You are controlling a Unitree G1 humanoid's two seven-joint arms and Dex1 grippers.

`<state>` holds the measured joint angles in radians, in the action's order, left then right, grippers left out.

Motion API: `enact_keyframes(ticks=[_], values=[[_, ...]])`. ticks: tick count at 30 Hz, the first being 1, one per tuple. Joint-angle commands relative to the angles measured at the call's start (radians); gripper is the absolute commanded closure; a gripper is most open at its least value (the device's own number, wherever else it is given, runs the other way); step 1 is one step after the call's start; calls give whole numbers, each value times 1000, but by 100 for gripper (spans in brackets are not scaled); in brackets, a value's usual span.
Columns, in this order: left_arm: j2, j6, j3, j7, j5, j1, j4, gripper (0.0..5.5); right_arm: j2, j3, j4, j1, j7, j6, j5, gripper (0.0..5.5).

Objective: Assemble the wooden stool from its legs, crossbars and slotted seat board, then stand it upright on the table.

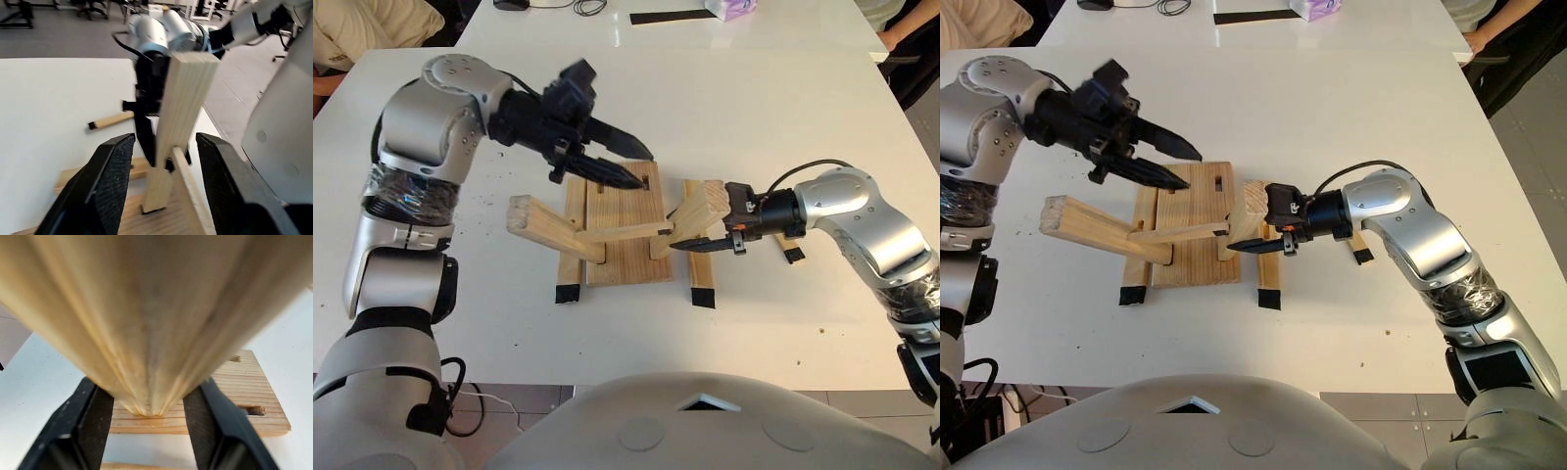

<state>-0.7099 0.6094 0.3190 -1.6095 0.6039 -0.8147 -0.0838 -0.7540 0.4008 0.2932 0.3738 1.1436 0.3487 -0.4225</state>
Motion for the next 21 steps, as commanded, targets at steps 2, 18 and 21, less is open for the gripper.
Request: enact_keyframes(ticks=[2,18,21], values=[[-34,-42,81,-4,15,21,46,398,-13,81,-42,-38,15,45,102,347],[-14,-42,62,0,16,51,111,550,-5,79,-34,-43,4,48,100,347],[-3,-50,58,5,-4,54,105,550,-4,78,-30,-44,2,49,99,347]])
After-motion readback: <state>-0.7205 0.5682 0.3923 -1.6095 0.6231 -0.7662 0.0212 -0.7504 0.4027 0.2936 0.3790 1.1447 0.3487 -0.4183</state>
